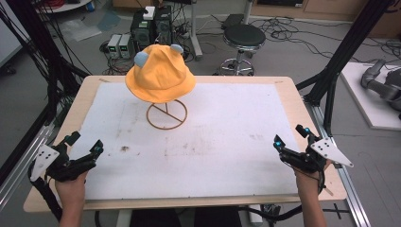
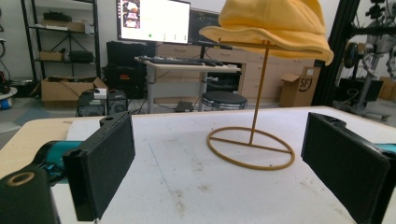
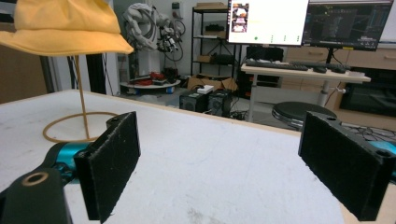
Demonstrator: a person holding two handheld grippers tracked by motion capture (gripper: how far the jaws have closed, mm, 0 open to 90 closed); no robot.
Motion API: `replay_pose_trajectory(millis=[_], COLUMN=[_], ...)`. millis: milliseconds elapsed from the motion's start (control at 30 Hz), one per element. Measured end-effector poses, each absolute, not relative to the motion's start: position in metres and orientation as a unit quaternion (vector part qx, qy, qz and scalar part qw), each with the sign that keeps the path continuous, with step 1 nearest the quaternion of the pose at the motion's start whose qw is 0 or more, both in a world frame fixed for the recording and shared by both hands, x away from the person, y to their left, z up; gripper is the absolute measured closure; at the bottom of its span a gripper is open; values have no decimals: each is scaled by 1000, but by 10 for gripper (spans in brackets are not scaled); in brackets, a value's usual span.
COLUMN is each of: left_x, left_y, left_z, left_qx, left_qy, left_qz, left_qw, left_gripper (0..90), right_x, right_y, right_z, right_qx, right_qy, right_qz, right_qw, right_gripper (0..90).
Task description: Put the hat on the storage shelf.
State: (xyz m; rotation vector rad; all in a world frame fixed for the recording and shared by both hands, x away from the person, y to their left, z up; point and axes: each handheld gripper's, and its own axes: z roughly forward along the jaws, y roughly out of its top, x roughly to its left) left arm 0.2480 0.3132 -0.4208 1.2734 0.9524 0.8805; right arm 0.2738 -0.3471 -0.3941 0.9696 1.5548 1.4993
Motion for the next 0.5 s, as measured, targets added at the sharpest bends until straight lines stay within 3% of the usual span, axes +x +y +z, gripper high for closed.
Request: replay_pose_trajectory(millis=[500], left_x=[253], left_y=[302], left_z=[-426], left_qx=[582], left_qy=[401], left_qz=[380], left_qw=[597], left_gripper=[102], right_x=[271], right_y=[-373], right_z=[-415], right_qx=[424], right_qy=[575], right_qz=[595], right_qw=[369], right_gripper=[126])
